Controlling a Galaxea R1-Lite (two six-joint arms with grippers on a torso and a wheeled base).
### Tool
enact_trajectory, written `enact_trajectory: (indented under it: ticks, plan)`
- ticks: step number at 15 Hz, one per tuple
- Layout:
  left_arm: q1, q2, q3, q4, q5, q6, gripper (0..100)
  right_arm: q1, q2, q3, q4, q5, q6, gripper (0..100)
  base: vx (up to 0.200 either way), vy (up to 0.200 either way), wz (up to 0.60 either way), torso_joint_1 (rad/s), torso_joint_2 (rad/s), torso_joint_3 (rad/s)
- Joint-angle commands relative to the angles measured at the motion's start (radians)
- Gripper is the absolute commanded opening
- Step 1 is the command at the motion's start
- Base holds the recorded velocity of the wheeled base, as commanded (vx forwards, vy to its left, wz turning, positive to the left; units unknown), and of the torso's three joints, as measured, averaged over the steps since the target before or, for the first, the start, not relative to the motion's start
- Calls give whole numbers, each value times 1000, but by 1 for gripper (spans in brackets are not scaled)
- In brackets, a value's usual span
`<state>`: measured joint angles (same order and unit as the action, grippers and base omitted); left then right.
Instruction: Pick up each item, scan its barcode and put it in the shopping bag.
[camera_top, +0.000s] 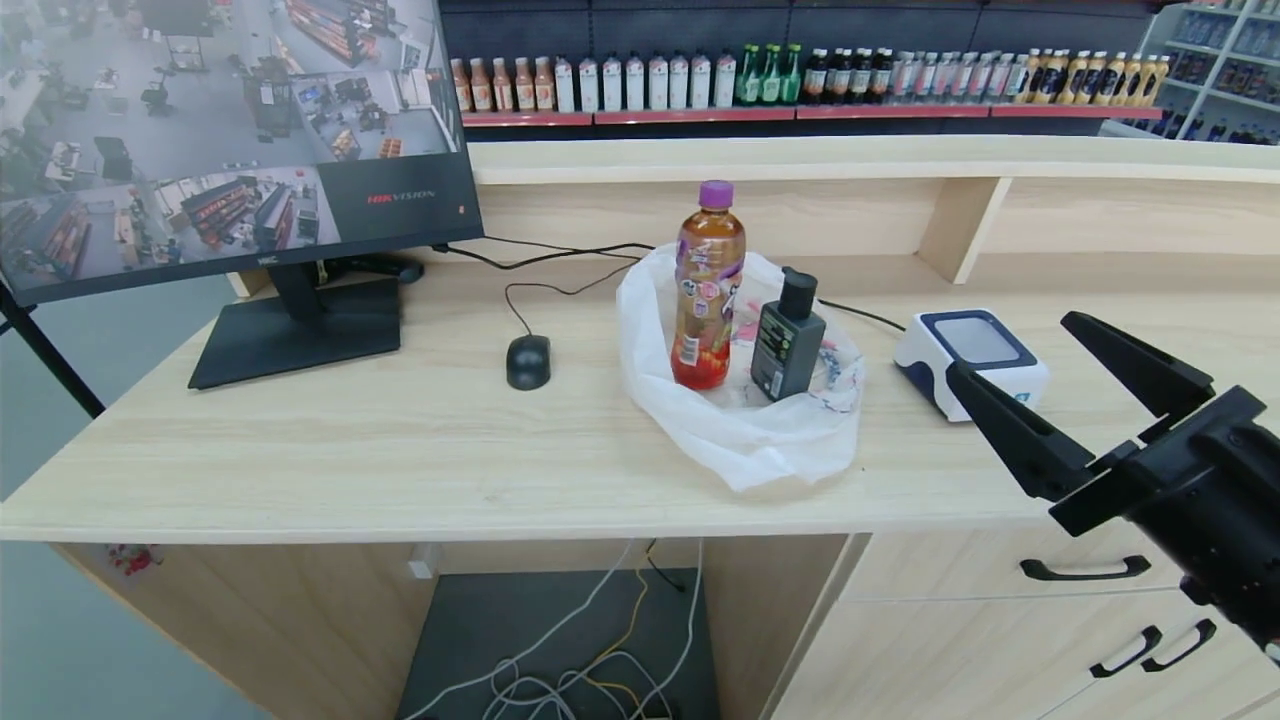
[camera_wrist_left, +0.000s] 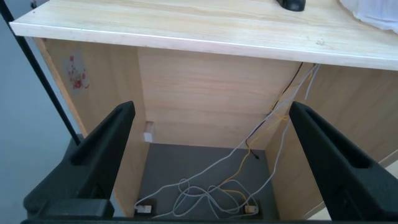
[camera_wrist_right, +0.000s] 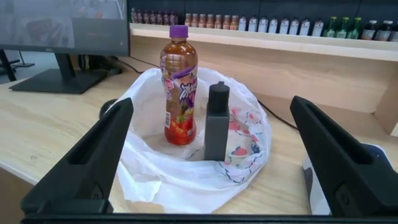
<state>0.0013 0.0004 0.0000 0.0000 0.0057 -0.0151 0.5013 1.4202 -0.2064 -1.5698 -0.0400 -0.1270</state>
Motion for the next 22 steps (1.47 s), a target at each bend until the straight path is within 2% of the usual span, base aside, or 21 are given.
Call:
enact_trajectory:
  ticks: [1, 5, 22]
  plan:
    - [0, 0, 0, 0, 0, 0, 100, 0, 22, -2, -1, 0, 0, 100, 0, 0, 0, 0, 0, 0]
    - [0, 0, 0, 0, 0, 3, 100, 0, 31, -2, -1, 0, 0, 100, 0, 0, 0, 0, 0, 0]
    - [0, 0, 0, 0, 0, -5, 100, -3, 26, 10, -1, 0, 0, 100, 0, -200, 0, 3, 2, 1]
